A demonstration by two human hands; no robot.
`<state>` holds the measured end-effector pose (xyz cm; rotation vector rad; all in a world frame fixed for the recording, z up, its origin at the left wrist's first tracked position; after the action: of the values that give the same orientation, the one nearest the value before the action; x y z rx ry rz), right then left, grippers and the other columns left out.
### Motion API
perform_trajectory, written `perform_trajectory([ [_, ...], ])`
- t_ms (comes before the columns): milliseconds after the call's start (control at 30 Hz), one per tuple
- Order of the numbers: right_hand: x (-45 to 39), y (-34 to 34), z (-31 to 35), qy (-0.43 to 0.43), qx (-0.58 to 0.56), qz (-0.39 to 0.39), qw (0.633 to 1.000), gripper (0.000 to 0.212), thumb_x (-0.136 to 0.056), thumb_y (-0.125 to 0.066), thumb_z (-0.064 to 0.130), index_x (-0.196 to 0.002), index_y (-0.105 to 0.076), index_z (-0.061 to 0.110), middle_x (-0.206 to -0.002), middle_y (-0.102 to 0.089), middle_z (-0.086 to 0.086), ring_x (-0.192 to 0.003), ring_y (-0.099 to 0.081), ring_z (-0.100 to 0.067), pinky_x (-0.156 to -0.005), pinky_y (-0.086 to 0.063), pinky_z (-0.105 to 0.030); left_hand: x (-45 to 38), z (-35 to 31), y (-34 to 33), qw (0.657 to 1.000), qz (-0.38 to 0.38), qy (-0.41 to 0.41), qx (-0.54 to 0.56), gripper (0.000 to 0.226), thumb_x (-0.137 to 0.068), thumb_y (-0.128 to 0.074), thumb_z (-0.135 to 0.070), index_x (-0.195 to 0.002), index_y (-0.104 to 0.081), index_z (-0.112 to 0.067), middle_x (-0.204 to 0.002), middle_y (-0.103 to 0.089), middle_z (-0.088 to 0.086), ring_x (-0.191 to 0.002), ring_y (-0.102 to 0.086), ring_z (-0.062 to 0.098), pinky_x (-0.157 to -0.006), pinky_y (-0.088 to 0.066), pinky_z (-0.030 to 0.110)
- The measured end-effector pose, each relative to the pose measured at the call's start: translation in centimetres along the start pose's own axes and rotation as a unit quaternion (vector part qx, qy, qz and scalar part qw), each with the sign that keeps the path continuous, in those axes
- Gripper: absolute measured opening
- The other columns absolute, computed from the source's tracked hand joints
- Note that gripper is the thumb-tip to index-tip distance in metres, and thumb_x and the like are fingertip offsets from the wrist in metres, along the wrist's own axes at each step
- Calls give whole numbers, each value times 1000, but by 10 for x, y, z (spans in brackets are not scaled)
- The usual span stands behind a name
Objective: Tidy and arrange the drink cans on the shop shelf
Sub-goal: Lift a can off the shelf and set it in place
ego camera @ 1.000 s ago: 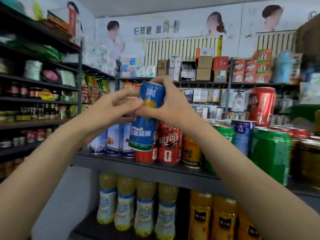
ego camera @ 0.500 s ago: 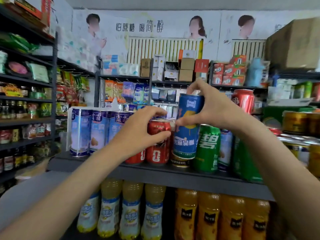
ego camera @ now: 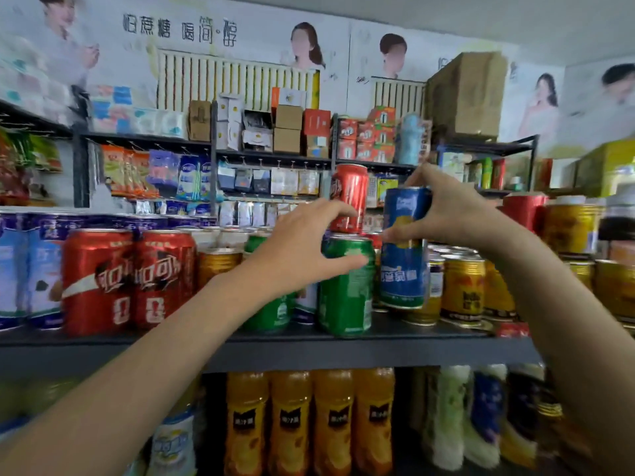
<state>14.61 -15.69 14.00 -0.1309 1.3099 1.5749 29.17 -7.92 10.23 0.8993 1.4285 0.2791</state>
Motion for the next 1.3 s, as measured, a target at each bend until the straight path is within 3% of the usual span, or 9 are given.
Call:
perform_trajectory([
  [100,-1,-24,-17,44,23,49,998,66,-56,-86,35,-101,-40,21,-84,-63,2,-77,-63,-14,-64,-53,-28,-8,-7,-23,995,33,16,-90,60,-76,-61,-55,-129,-41,-32,-133,-45,-13,-123,-38,9,-109,-24,33],
  [300,-15,-40,-43,117,85,67,987,64,-60,-76,56,-97,-34,23,-81,-41,17,-92,-38,-14,-80,-31,-34,-19,-11,-38,979,43,34,-199,67,-71,-57,-65,-129,-39,-35,-131,-41,-18,-122,-32,5,-105,-12,25],
  [400,-20,-44,-43,161,137,70,975,62,-65,-68,64,-99,-34,25,-97,-39,9,-98,-32,-13,-93,-32,-39,-21,-15,-37,974,41,63,-213,76,-68,-53,-71,-132,-35,-36,-134,-35,-17,-126,-28,6,-105,-12,25],
  [467,-19,-34,-44,176,94,70,977,56,-70,-64,63,-104,-44,23,-105,-44,7,-104,-38,-13,-96,-36,-39,-24,-23,-37,977,6,63,-203,78,-65,-44,-78,-130,-39,-35,-130,-38,-17,-124,-31,5,-102,-14,24],
  [567,-22,16,-64,166,-11,21,986,40,-82,-61,47,-111,-54,20,-107,-54,8,-101,-51,-8,-86,-43,-24,-35,-40,-37,982,-71,51,-166,46,-80,-50,-53,-120,-49,-30,-114,-40,-20,-116,-38,4,-101,-17,24],
  [700,-36,82,-124,80,29,-47,995,16,-91,-56,24,-103,-60,14,-96,-60,3,-90,-56,-12,-67,-40,-15,-58,-69,-50,984,-134,32,-109,25,-88,-54,-25,-114,-55,-23,-109,-43,-19,-106,-37,-2,-98,-26,23],
  [833,-47,79,-162,39,111,26,993,17,-91,-56,20,-103,-65,13,-95,-62,2,-82,-53,-7,-58,-33,-7,-83,-89,-87,990,-77,39,-111,28,-92,-48,-24,-120,-51,-28,-120,-44,-19,-116,-35,-3,-100,-21,18],
  [1067,-57,49,-172,51,16,145,988,15,-86,-64,19,-100,-70,18,-102,-67,5,-92,-60,-7,-87,-47,-24,-105,-71,-98,974,8,122,-193,27,-94,-46,-20,-116,-60,-28,-119,-61,-10,-109,-54,11,-102,-39,31],
  [1300,-74,-6,-157,70,26,261,962,19,-83,-67,24,-101,-70,19,-106,-67,6,-100,-60,-12,-100,-43,-36,-115,-57,-114,925,195,149,-289,22,-91,-52,-16,-105,-65,-27,-112,-61,-4,-102,-58,17,-93,-47,33],
])
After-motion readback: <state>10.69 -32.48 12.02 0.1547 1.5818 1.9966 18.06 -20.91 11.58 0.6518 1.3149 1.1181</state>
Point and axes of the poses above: each hand's wrist, its own x-axis away from the middle knuckle, its own y-axis out of the back of the hand, z = x × y, the point moved 6 cm from there along -x, towards the middle knuckle
